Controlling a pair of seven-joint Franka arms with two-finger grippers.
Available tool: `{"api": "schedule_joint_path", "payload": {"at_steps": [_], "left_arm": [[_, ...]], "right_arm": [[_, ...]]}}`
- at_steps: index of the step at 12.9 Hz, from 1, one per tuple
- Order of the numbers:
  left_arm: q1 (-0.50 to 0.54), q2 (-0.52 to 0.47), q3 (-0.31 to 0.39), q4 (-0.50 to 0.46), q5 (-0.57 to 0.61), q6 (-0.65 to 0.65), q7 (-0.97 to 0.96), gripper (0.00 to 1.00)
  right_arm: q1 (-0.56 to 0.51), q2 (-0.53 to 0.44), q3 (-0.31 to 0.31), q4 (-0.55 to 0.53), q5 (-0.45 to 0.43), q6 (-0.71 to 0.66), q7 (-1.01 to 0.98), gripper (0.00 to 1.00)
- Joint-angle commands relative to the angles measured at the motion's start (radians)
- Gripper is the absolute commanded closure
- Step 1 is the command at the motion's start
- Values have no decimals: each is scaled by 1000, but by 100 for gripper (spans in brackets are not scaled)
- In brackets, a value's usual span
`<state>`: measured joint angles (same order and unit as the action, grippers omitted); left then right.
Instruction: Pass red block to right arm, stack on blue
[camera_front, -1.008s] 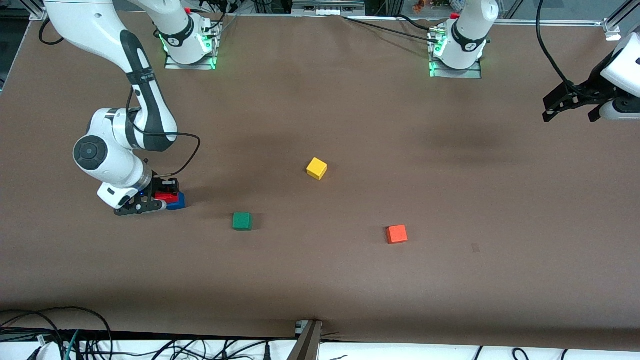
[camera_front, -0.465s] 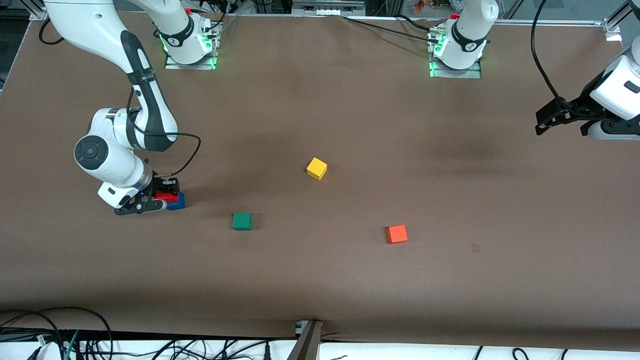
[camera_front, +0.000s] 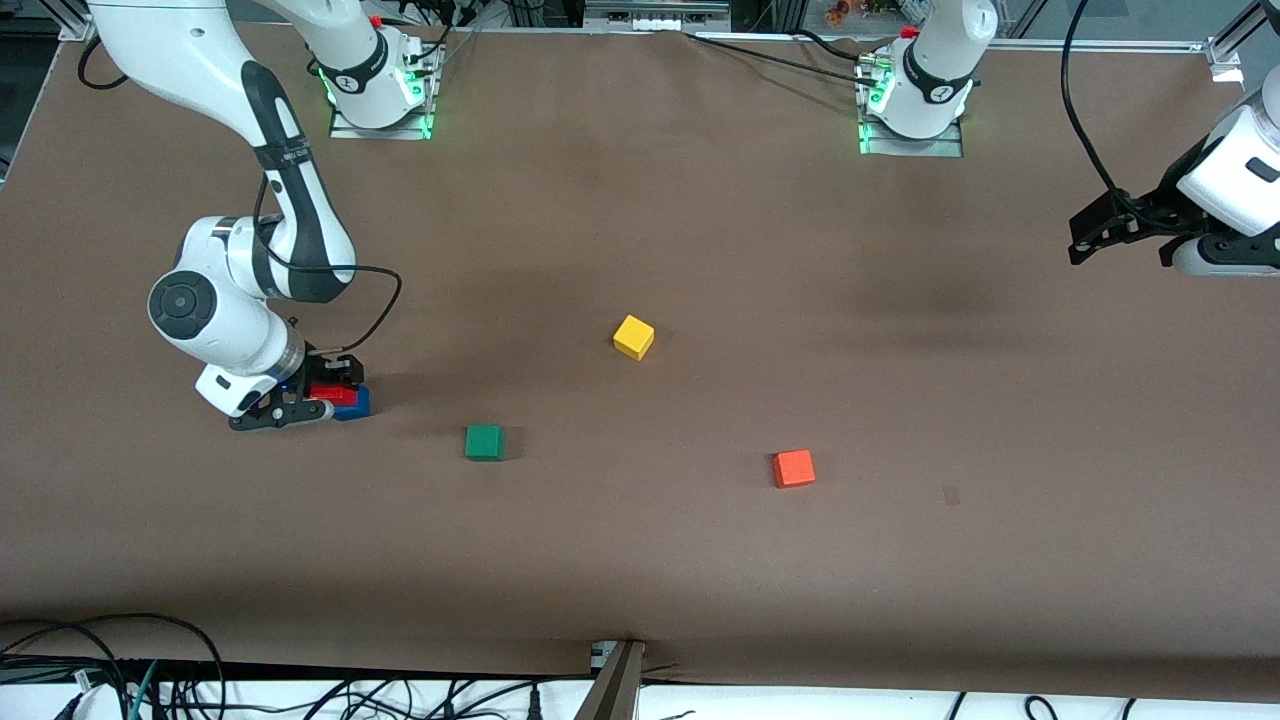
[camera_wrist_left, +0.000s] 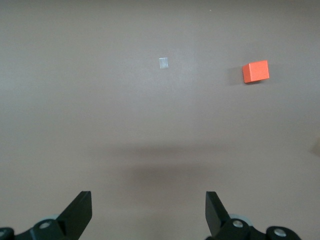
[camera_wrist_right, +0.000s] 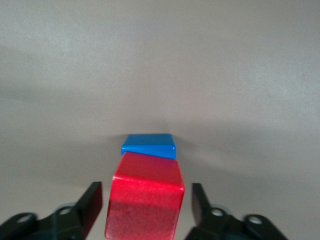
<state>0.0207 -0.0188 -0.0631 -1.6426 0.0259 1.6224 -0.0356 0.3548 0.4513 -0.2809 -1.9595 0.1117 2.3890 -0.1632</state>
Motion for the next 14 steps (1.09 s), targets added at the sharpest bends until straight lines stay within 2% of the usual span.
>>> {"api": "schedule_joint_path", "payload": {"at_steps": [1, 4, 10, 14], "left_arm": [[-4, 11, -3, 32, 26, -30, -13, 0], [-4, 11, -3, 32, 26, -39, -13, 0], [-4, 10, -4, 32, 28, -41, -13, 0], [-4, 10, -4, 32, 26, -41, -13, 0]], "right_arm": [[3, -48, -6, 1, -12, -16, -6, 0], [1, -89, -18, 71, -10, -173, -6, 0], [-2, -92, -40, 355, -13, -577, -4, 0], [-2, -92, -87, 568, -12, -857, -9, 0]]}}
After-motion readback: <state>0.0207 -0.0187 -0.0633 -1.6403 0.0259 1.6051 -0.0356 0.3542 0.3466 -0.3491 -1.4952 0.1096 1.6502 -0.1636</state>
